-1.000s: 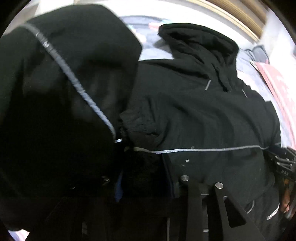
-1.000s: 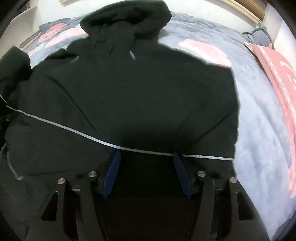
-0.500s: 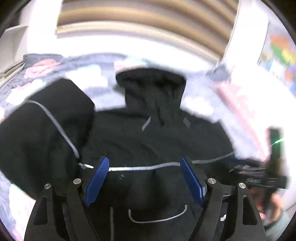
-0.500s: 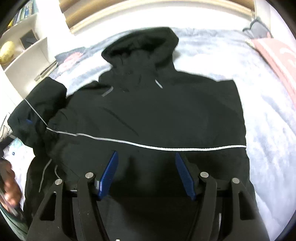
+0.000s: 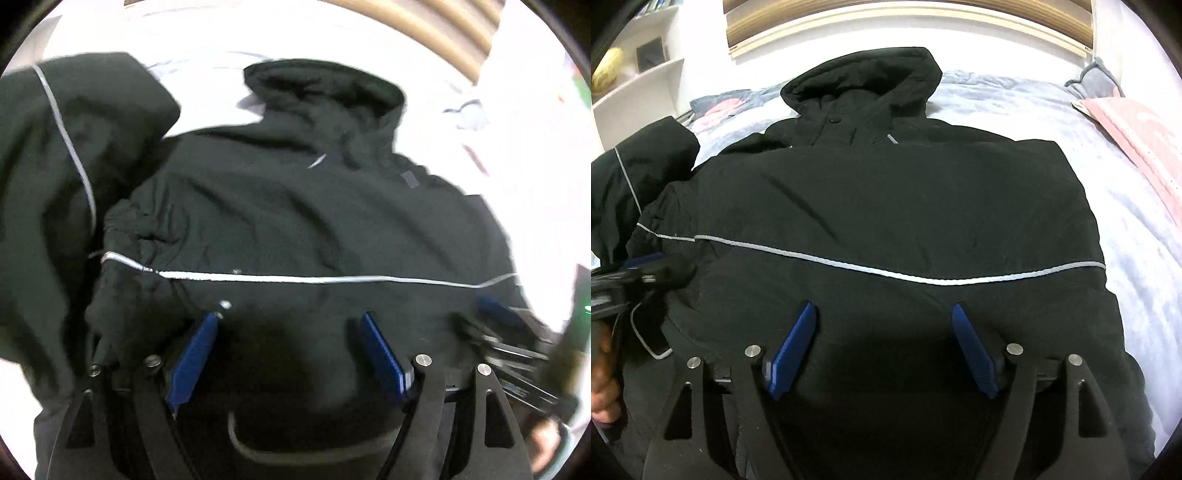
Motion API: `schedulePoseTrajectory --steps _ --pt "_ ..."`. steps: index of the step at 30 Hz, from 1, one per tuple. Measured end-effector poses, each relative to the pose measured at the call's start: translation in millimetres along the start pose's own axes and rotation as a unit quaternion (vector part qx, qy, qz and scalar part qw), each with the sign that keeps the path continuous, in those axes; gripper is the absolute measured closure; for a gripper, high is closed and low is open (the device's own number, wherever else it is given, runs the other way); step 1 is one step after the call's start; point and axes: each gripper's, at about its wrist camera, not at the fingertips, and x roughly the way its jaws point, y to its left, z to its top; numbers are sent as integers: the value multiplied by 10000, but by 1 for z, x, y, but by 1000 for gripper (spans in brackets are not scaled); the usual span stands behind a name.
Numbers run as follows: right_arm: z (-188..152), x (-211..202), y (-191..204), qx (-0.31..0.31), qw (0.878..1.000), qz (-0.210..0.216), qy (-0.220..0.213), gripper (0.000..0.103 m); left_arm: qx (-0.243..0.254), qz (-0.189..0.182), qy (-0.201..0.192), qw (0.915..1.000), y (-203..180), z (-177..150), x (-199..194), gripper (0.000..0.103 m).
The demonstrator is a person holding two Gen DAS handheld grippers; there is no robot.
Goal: Fold large clothes
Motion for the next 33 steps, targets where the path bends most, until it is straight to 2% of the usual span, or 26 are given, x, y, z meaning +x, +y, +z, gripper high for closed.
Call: schedulePoseTrajectory --steps 2,4,8,11,12,14,16,18,19,21,22,24,25,27,28,29,30,32,33 --pt "0 1 1 -22 10000 -30 -9 24 180 -287 -266 9991 1 -2 -41 22" --pt "1 1 3 -44 10000 -64 -14 24 332 -378 -505 9975 8 -6 -78 22" --pt "1 2 3 -42 10000 -72 -21 24 60 -355 -1078 9935 56 -2 -153 22" --pt "0 0 3 -37 10000 -83 -39 23 -537 1 -1415 9885 119 -1 -187 22" --pt "-1 -1 3 -36 9999 -86 -43 23 -828 262 -1486 9851 149 -1 -192 22" --pt "-1 -1 3 -38 9999 -93 -53 23 -1338 667 -1450 9781 194 -1 -189 22" --pt "-1 -1 3 -33 9999 -93 -65 22 -1886 1066 -1319 9673 244 -4 -174 22" --pt "-1 0 3 -35 9999 -103 -77 20 -2236 1280 -1079 9602 284 -7 -154 22" --pt "-1 0 3 -38 9999 -108 -81 20 -2396 1191 -1008 9583 298 -9 -145 22" --pt "-1 1 3 -31 9999 -107 -97 19 -2650 732 -1050 9557 316 -11 -130 22" --pt "-2 1 3 -29 9999 -109 -106 19 -2815 393 -1140 9520 325 -11 -123 22" --pt "-2 1 3 -30 9999 -111 -113 18 -3111 -22 -1251 9421 336 -6 -107 22" --pt "-2 0 3 -29 9999 -112 -113 18 -3279 -195 -1186 9370 345 -3 -95 22" --pt "-2 0 3 -26 9999 -106 -116 18 -3477 -200 -943 9326 353 3 -73 22" --pt "-2 0 3 -24 9999 -103 -116 18 -3464 -71 -849 9342 351 8 -66 23" --pt "-2 0 3 -25 9999 -104 -116 18 -3410 45 -811 9366 349 12 -63 25" --pt "-2 0 3 -24 9999 -104 -117 18 -3289 232 -815 9406 344 17 -62 32" --pt "-2 0 3 -21 9999 -98 -121 18 -3038 675 -808 9469 335 25 -66 75" --pt "-2 0 3 -20 9999 -97 -121 18 -2996 749 -839 9474 333 28 -69 78"
